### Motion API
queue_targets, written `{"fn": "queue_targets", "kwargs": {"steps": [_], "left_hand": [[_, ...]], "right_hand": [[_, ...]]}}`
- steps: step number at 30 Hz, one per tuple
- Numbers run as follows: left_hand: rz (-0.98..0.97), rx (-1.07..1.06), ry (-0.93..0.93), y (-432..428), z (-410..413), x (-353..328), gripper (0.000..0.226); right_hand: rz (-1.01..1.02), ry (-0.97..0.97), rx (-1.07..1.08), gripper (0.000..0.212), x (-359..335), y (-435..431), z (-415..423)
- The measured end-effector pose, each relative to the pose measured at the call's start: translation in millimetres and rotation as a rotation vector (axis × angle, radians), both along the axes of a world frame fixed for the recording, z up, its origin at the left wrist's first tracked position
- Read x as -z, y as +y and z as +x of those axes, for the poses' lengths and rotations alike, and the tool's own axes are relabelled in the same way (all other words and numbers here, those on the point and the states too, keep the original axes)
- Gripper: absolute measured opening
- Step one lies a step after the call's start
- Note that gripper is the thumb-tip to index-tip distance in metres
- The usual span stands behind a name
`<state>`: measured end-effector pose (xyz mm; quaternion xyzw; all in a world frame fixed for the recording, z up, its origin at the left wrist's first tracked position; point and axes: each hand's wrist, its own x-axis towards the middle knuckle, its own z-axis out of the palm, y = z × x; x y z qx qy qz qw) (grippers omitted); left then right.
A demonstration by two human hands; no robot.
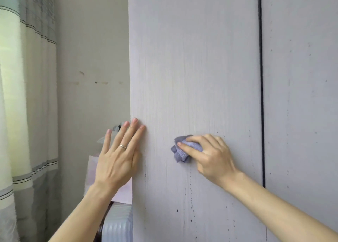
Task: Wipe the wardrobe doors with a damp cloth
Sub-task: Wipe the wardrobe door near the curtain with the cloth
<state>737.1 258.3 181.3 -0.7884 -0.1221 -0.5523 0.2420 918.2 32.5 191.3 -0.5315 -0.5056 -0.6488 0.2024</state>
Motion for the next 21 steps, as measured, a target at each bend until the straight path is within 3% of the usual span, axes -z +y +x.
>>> {"fn": "queue_targets", "kwargs": {"steps": [6, 8, 12, 14, 21], "left_hand": [[-0.129, 0.054, -0.008, -13.6, 9.7, -13.7, 0.060], [-0.166, 0.043, 0.012, -14.3, 12.9, -13.1, 0.061], [-0.174, -0.018, 0.021, -11.3, 12.9, -8.3, 0.061], [-0.156, -0.033, 0.023, -8.6, 12.1, -8.6, 0.059], [-0.124, 0.001, -0.012, -8.4, 12.5, -10.5, 0.057]], "right_hand": [[0.562, 0.471, -0.079, 0.047, -49.3, -20.9, 39.8], [0.560, 0.455, -0.074, 0.047, -25.8, -21.2, 41.6], [0.283, 0.246, -0.024, 0.044, 45.6, -27.0, 35.5], [0.204, 0.187, -0.006, 0.045, 48.3, -38.1, 42.1], [0.528, 0.380, 0.025, 0.046, -17.0, -62.4, 76.6]]}}
